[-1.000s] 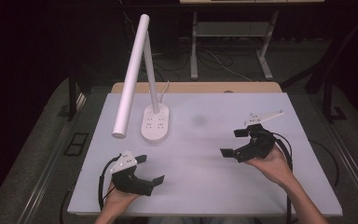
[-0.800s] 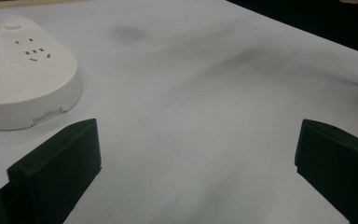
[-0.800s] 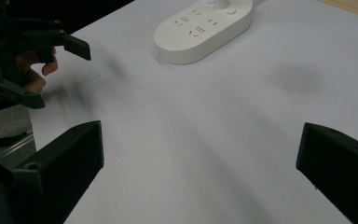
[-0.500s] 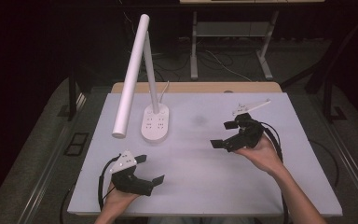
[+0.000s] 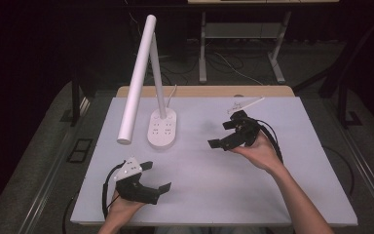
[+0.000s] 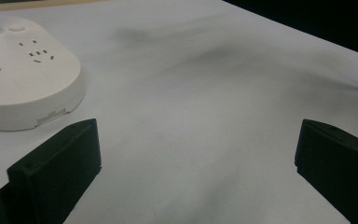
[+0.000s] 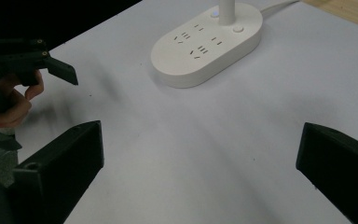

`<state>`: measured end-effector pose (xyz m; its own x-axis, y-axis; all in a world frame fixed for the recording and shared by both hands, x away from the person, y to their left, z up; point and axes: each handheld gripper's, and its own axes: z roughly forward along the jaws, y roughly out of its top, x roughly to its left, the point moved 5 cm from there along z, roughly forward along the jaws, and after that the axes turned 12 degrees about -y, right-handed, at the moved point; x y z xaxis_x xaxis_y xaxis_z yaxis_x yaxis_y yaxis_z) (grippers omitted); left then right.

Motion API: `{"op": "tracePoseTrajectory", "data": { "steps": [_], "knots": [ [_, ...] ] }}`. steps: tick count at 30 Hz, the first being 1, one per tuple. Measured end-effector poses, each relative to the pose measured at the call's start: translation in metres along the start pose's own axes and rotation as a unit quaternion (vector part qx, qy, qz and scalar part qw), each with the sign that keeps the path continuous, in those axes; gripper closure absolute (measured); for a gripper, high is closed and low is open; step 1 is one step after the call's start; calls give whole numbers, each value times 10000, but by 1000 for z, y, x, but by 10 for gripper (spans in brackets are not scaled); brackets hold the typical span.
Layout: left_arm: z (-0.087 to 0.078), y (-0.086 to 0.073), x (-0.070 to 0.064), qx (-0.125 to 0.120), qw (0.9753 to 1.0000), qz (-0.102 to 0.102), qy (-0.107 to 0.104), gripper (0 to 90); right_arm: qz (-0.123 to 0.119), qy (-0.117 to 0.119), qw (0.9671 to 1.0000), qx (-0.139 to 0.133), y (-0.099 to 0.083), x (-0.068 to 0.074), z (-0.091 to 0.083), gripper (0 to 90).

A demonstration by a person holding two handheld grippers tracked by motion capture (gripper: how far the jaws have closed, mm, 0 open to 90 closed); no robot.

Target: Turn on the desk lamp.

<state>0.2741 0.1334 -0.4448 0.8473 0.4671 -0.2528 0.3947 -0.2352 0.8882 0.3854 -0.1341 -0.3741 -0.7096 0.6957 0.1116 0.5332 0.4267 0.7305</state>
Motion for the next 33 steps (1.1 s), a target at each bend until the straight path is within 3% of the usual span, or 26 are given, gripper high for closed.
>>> {"op": "tracePoseTrajectory", "data": {
  "steps": [19, 33],
  "knots": [
    [-2, 0, 2, -14, 10000, -27, 22, 0, 24, 77, 9999, 121, 31, 1, 33, 4],
    [-3, 0, 3, -40, 10000, -22, 34, 0, 30, 108, 9999, 24, 62, -2, 46, 4]
  ]
}}
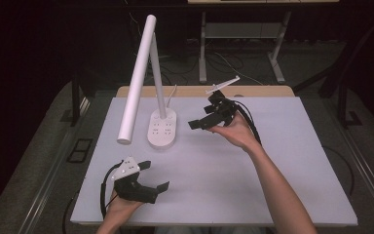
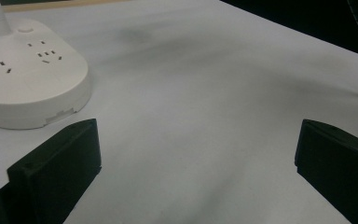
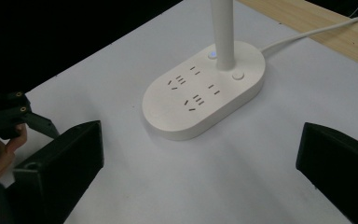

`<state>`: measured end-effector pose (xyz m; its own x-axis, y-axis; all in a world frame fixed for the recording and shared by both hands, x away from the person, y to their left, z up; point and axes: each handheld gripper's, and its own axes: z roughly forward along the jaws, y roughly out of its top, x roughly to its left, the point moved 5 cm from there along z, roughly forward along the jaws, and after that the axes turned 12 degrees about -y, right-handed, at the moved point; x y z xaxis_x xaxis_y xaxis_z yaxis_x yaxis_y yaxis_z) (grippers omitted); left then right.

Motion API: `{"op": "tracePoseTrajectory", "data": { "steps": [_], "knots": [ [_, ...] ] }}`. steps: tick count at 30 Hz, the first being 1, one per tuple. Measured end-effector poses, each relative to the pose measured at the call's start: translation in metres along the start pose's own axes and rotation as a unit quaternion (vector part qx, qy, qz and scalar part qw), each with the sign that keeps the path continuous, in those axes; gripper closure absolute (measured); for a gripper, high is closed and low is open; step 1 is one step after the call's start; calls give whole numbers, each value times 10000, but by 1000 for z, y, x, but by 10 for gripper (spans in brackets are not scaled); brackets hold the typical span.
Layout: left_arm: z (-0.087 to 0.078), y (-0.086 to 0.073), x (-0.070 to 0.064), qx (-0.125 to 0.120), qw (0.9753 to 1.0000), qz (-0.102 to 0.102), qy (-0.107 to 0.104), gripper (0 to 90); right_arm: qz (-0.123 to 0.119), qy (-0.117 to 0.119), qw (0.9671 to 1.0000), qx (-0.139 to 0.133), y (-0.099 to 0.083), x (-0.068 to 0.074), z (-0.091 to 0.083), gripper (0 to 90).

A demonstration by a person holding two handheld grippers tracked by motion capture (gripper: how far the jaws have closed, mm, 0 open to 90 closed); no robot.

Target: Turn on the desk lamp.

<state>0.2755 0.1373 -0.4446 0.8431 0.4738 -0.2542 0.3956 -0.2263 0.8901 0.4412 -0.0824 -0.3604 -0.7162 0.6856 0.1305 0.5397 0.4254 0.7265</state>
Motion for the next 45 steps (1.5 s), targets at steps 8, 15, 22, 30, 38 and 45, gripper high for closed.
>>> {"op": "tracePoseTrajectory", "data": {
  "steps": [8, 15, 22, 30, 38, 45],
  "knots": [
    [0, 0, 0, -28, 10000, -8, -17, 0, 128, -21, 9999, 31, 10, -9, 15, 5],
    [0, 0, 0, -7, 10000, 0, -30, 0, 234, -36, 9997, 27, 18, -14, 31, 5],
    [-1, 0, 0, -32, 10000, -28, -72, 0, 324, 14, 9994, 85, 22, -13, 54, 5],
    [0, 0, -3, -43, 9999, -9, -133, 0, 494, 85, 9987, 28, 25, -12, 79, 46],
    [0, 1, -2, -59, 9999, -32, -142, 0, 720, 79, 9974, -25, 26, -19, 99, 154],
    [-1, 1, -2, -62, 9998, -37, -167, 0, 834, 5, 9964, -119, 28, -21, 111, 241]
  ]
}}
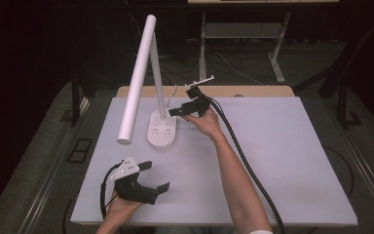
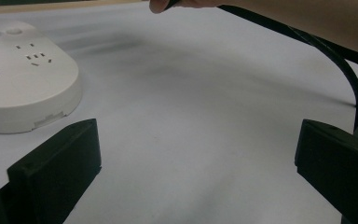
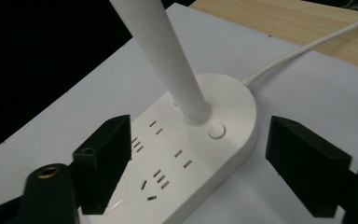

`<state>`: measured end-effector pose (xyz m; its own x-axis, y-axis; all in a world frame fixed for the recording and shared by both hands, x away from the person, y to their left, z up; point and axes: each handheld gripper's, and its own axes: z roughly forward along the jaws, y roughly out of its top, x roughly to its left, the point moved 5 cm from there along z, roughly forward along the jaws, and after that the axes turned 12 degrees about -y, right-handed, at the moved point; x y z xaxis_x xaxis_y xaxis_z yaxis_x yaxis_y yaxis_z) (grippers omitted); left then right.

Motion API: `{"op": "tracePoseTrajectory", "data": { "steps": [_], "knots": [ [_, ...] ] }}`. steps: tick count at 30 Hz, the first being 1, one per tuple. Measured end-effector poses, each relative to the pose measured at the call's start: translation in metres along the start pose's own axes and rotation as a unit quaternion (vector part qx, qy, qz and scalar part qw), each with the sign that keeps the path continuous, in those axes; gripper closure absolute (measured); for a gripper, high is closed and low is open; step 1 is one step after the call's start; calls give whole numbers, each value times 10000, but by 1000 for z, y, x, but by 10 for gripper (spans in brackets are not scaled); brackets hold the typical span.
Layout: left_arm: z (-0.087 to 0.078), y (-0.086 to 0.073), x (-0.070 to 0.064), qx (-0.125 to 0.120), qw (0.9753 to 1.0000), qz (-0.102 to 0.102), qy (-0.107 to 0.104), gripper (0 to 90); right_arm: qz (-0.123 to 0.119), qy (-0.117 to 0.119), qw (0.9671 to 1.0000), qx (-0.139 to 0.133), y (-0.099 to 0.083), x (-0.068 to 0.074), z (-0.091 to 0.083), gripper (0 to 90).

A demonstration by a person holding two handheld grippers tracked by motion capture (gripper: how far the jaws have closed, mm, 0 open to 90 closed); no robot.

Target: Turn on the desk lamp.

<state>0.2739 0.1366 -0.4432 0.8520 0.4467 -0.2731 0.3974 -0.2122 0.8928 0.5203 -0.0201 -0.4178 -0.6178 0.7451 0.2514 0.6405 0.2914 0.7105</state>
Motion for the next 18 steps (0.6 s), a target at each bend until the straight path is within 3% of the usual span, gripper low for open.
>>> {"op": "tracePoseTrajectory", "data": {
  "steps": [7, 18],
  "knots": [
    [0, 0, 0, -8, 10000, 17, -24, 0, 178, -65, 9998, -107, 1, -6, 6, 359],
    [-2, 1, 1, -53, 10000, -7, -13, 0, 570, 30, 9981, -239, -3, -12, 22, 573]
  ]
}}
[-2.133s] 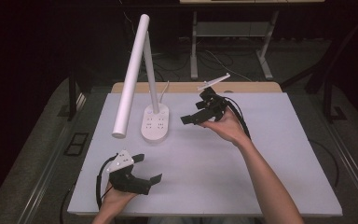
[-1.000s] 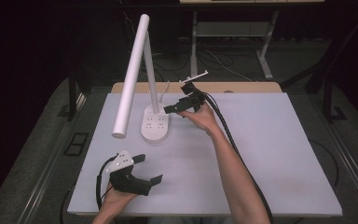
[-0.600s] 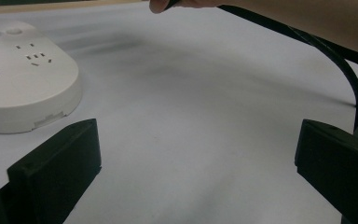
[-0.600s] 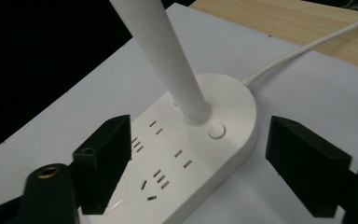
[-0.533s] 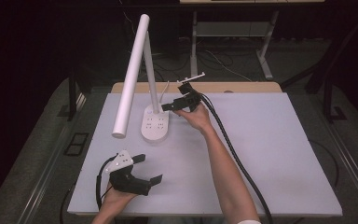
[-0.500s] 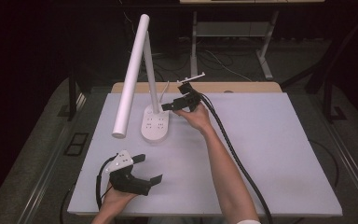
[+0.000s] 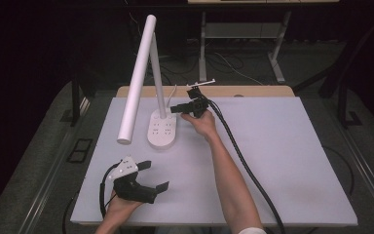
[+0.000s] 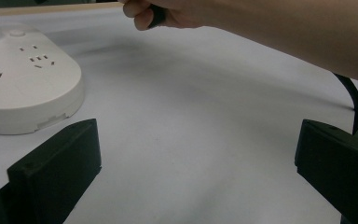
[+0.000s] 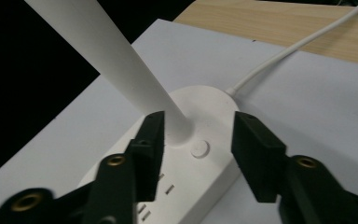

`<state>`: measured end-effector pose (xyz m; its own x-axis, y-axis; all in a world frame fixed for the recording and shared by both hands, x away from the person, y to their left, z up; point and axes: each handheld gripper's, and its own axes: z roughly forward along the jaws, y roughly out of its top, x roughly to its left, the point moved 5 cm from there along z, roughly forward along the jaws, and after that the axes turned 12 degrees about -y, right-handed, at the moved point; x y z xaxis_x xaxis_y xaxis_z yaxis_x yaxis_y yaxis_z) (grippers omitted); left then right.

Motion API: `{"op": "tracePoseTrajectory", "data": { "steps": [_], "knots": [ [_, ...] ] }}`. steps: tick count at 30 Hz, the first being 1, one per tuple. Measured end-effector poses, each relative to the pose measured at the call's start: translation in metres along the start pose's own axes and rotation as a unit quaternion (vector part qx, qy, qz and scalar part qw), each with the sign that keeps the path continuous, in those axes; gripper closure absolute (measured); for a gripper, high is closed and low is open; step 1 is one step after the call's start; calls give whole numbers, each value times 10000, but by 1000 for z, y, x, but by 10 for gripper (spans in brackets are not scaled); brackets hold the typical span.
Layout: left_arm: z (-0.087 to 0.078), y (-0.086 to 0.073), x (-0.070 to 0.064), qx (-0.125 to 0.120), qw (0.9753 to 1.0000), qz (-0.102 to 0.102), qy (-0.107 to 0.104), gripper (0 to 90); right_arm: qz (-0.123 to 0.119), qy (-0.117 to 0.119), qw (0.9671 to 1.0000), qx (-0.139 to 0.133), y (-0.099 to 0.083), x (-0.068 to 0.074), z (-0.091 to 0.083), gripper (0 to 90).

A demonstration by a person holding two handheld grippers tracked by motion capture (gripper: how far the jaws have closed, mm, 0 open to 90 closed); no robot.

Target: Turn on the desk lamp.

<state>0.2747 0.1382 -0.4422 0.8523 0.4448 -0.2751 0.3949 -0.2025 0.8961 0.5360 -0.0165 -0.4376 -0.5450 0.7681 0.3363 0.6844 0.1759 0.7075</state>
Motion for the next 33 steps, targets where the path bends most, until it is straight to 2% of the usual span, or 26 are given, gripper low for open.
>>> {"op": "tracePoseTrajectory", "data": {
  "steps": [1, 6, 7, 9, 11, 14, 18, 29, 33],
  "knots": [
    [0, 0, 0, 2, 10000, 3, -13, 0, -3, 7, 10000, -47, -1, 1, 3, 616],
    [0, 0, 0, -7, 10000, -2, -18, 0, 63, 64, 10000, -26, -3, 4, 7, 695],
    [0, 0, 0, -8, 10000, -2, -14, 0, 88, 51, 9999, -26, -4, 4, 10, 740],
    [0, 0, 0, -5, 10000, 1, -25, 0, 109, 47, 9999, 21, -6, 3, 13, 781],
    [0, 0, 0, 10, 10000, 8, -23, 0, 199, 148, 9997, 80, -9, 4, 16, 835],
    [1, 0, 0, 8, 10000, 6, -25, 0, 196, 147, 9996, 137, -13, 5, 23, 891],
    [1, 0, 0, 9, 10000, 14, -33, 0, 236, 66, 9996, 155, -16, 3, 30, 896],
    [1, 0, 0, 24, 10000, 17, -37, 0, 308, 80, 9995, 28, -16, 2, 33, 897],
    [1, 0, 0, 37, 10000, 15, -45, 0, 166, 54, 9998, -16, -17, 3, 34, 898]
  ]
}}
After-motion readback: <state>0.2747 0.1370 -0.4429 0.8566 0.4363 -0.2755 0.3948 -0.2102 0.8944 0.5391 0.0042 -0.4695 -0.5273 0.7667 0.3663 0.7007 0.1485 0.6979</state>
